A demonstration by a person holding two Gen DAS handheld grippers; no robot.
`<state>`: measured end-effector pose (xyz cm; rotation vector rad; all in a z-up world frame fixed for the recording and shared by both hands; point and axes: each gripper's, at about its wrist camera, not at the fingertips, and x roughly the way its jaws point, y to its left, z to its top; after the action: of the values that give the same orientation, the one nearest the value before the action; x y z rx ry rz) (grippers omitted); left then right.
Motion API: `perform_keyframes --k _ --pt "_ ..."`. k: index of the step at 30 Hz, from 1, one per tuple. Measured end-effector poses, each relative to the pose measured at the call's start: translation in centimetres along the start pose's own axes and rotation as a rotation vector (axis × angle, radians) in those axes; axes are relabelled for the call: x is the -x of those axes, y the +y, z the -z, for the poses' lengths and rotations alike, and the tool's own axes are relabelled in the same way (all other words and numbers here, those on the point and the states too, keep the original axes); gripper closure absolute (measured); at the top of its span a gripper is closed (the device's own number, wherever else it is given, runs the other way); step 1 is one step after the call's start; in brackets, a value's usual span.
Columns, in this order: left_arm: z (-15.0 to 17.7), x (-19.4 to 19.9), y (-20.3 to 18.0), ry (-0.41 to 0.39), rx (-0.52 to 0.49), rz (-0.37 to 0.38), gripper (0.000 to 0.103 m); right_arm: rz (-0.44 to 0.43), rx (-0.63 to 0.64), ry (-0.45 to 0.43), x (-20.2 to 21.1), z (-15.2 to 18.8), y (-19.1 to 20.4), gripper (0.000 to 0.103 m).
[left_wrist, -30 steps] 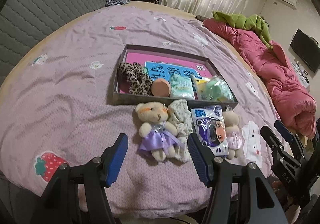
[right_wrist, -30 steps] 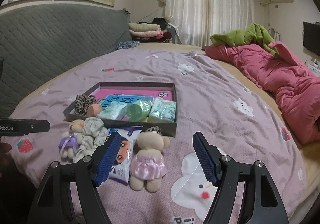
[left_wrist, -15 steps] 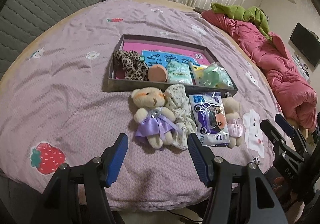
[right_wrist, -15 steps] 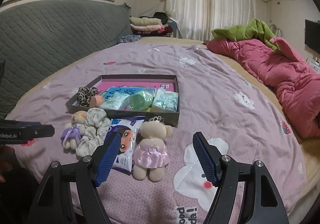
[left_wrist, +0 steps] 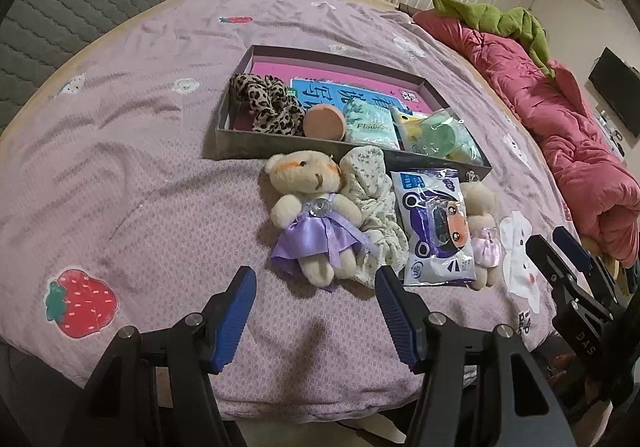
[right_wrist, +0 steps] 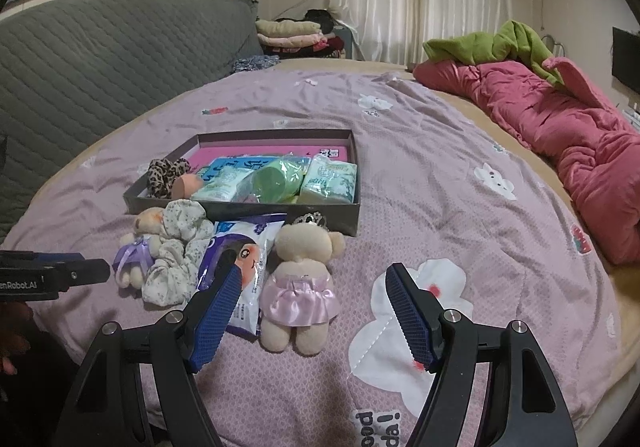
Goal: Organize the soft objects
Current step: 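Reach the left gripper to the purple-dress teddy bear while the right reaches the pink-dress bear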
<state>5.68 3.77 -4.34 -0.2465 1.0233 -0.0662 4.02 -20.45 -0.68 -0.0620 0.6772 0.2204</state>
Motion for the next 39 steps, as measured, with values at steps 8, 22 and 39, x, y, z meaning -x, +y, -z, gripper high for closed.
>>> perform_keyframes --k 8,22,39 --pt "-1.1 -1.6 -0.3 0.015 0.019 -0.005 0.042 -0.007 0.004 0.006 -0.5 0.1 0.1 0.027" --pt "-2.4 -5.2 0.0 0.070 0.060 -0.048 0.042 -0.021 -0.005 0.025 -1.6 0.3 0.1 0.027" --pt "-2.4 -6.8 0.7 0.078 0.024 -0.125 0.038 -0.020 -0.041 0.095 -5.1 0.4 -1.1 0.027"
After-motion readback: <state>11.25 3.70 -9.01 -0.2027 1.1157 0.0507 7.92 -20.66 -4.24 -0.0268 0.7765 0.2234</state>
